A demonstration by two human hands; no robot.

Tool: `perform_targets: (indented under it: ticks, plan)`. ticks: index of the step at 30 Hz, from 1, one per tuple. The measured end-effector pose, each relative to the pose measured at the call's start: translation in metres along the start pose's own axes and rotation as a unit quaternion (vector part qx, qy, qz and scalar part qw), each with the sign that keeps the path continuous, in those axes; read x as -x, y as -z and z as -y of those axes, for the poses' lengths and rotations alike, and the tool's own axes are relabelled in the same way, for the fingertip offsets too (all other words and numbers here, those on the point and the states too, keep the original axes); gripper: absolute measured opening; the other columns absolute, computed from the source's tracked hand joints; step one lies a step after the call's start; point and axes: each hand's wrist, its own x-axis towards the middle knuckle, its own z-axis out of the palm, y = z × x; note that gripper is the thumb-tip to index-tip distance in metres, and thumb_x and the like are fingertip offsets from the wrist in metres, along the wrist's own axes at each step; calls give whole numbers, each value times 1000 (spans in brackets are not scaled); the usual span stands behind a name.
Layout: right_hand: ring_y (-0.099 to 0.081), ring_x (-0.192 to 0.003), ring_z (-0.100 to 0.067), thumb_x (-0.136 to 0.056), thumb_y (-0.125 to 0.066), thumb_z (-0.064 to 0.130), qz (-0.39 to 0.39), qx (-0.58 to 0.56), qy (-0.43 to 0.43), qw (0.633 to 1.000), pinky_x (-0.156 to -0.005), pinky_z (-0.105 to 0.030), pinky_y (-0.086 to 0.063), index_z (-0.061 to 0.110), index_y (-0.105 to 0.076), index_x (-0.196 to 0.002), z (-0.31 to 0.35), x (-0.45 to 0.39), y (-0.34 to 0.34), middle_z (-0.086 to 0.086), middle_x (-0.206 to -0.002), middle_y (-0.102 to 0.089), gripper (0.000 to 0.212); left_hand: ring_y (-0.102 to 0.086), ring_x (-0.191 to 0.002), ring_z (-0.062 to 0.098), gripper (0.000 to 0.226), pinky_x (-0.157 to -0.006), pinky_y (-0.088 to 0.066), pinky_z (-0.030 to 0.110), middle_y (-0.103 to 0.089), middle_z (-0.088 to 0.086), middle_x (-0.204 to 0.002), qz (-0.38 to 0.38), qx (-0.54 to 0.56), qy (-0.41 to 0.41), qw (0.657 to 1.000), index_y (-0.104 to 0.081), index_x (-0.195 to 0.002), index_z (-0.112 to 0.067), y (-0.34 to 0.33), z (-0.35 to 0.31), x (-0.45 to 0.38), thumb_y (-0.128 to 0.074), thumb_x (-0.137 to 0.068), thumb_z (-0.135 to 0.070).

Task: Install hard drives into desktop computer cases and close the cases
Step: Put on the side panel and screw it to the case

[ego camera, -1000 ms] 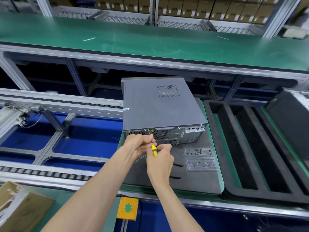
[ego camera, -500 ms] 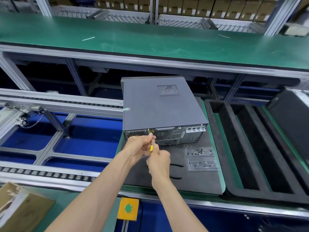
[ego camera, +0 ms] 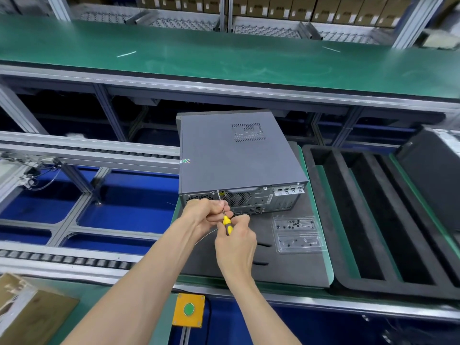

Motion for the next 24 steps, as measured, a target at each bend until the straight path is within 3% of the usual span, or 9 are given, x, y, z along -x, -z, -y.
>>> perform_targets:
  ticks: [3, 6, 9, 10, 12, 15, 18, 20, 24]
  plan:
    - [-57, -79, -27, -100, -56, 32, -3, 21, 22, 1000, -61, -36, -29, 15, -49, -91, -2, 1, -2, -7, -83, -64, 20, -72, -59, 28, 13, -55, -61, 35, -70, 18, -70, -7, -6, -8, 1000, -66, -88, 11, 2, 2, -2, -54, -94, 13]
    - [-53, -66, -25, -99, -60, 34, 48, -174, -97, 979, -55, -36, -38, 5, -63, -77, -1, -6, -1, -8, -67, -64, 36, -68, -53, 27, 8, -53, -60, 32, -69, 19, -68, -20, -9, -21, 1000, -67, -84, 13, 3, 3, -2, -61, -91, 12]
    - [-38, -44, -16, -96, -67, 30, 117, -460, -283, 834, -39, -24, -23, -3, -68, -77, 0, -12, 3, -12, -59, -55, 38, -48, -39, 18, 10, -46, -47, 28, -63, 18, -65, -26, -31, -44, 998, -67, -82, 14, 3, 6, -1, -69, -88, 6]
    - [-36, -41, -15, -96, -67, 30, 133, -478, -293, 817, -38, -21, -20, -4, -68, -79, -2, -14, 3, -13, -59, -54, 38, -51, -41, 19, 10, -47, -47, 28, -65, 19, -66, -33, -42, -56, 997, -69, -82, 13, 2, 6, 0, -72, -87, 4]
    - [-34, -38, -14, -97, -64, 34, 166, -455, -271, 832, -38, -20, -20, -3, -68, -81, -7, -16, 5, -15, -58, -54, 41, -64, -53, 23, 8, -52, -53, 28, -72, 18, -73, -46, -50, -82, 994, -73, -81, 8, 3, 11, 3, -75, -85, 1]
    - [-49, -44, -20, -101, -56, 40, 212, -319, -191, 904, -41, -25, -36, 4, -69, -83, -16, -17, 11, -16, -64, -67, 42, -73, -68, 26, 5, -60, -59, 30, -75, 17, -79, -39, -69, -126, 989, -77, -84, 1, 3, 23, 6, -76, -87, -3]
    - [-67, -66, -19, -99, -57, 33, 220, -203, -134, 945, -63, -36, -59, 9, -71, -86, -37, -19, 19, -8, -74, -73, 31, -73, -69, 25, 12, -65, -60, 32, -74, 14, -75, -21, -154, -188, 970, -80, -81, -7, -6, 33, 1, -73, -90, -6]
    - [-72, -78, -20, -96, -62, 21, 217, -175, -129, 952, -74, -36, -62, 9, -73, -95, -52, -20, 25, -3, -80, -74, 16, -70, -65, 16, 17, -62, -55, 26, -72, 2, -68, -14, -238, -217, 947, -80, -81, -13, -17, 35, -11, -70, -93, -8]
    - [-72, -85, -18, -95, -65, 15, 211, -146, -144, 956, -76, -33, -62, 8, -70, -112, -73, -25, 31, -5, -89, -74, 20, -65, -65, 8, 22, -66, -44, 18, -69, -10, -61, 34, -504, -298, 810, -74, -72, -12, -43, 38, -39, -69, -93, -12]
